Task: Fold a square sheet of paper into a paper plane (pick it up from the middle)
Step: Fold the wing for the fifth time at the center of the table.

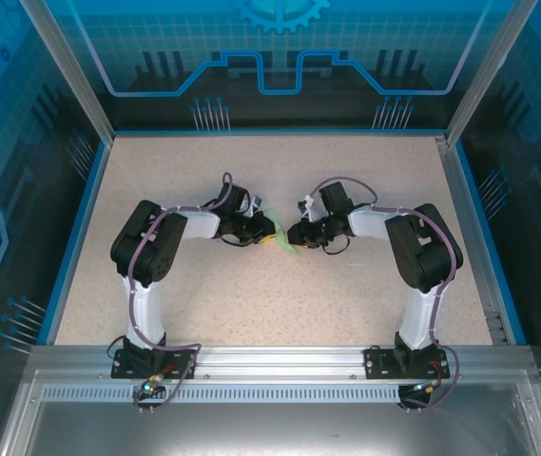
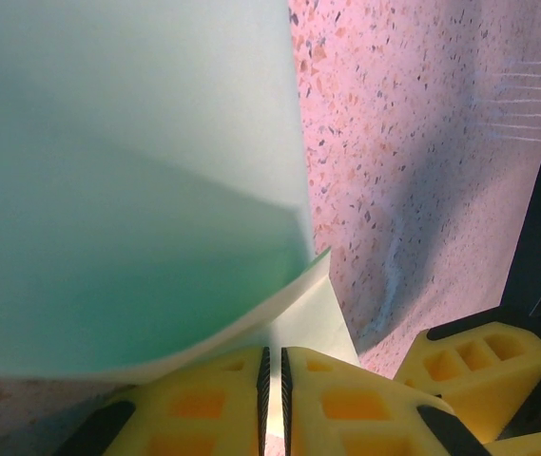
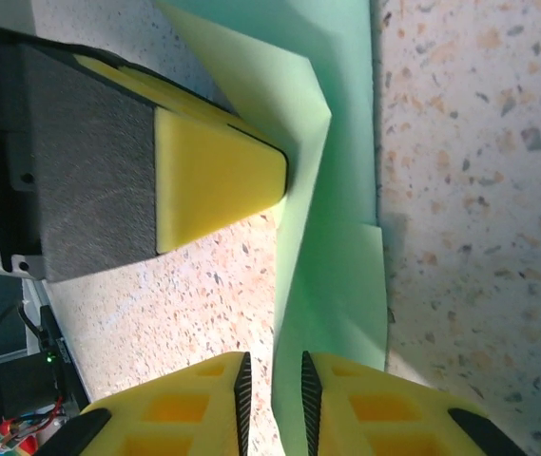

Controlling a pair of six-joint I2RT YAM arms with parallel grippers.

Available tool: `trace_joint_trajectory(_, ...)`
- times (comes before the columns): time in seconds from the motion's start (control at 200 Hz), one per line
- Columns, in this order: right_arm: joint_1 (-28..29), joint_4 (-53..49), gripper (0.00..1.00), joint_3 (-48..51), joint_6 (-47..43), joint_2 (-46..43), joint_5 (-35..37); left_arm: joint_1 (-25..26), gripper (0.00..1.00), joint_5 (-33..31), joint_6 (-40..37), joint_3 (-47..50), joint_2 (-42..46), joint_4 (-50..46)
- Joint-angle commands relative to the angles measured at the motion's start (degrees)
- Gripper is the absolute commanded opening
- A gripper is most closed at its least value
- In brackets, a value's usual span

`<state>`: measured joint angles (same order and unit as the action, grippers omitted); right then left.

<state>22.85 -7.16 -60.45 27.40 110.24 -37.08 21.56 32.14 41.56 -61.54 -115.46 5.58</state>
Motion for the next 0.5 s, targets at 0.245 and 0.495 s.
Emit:
trace_joint_trajectory(0.245,0.97,-4.39,0.22,-1.68,-3.51,1.72,0.67,0.06,0.15,-1.20,-1.16,-2.09,-1.61,-3.50)
trace_joint_trajectory(0.495,0.62,-3.74,0.13,-1.35,-1.99,3.29,0.06,0.06,0.15,-1.41,-1.39,-2.54,-1.83,-4.26)
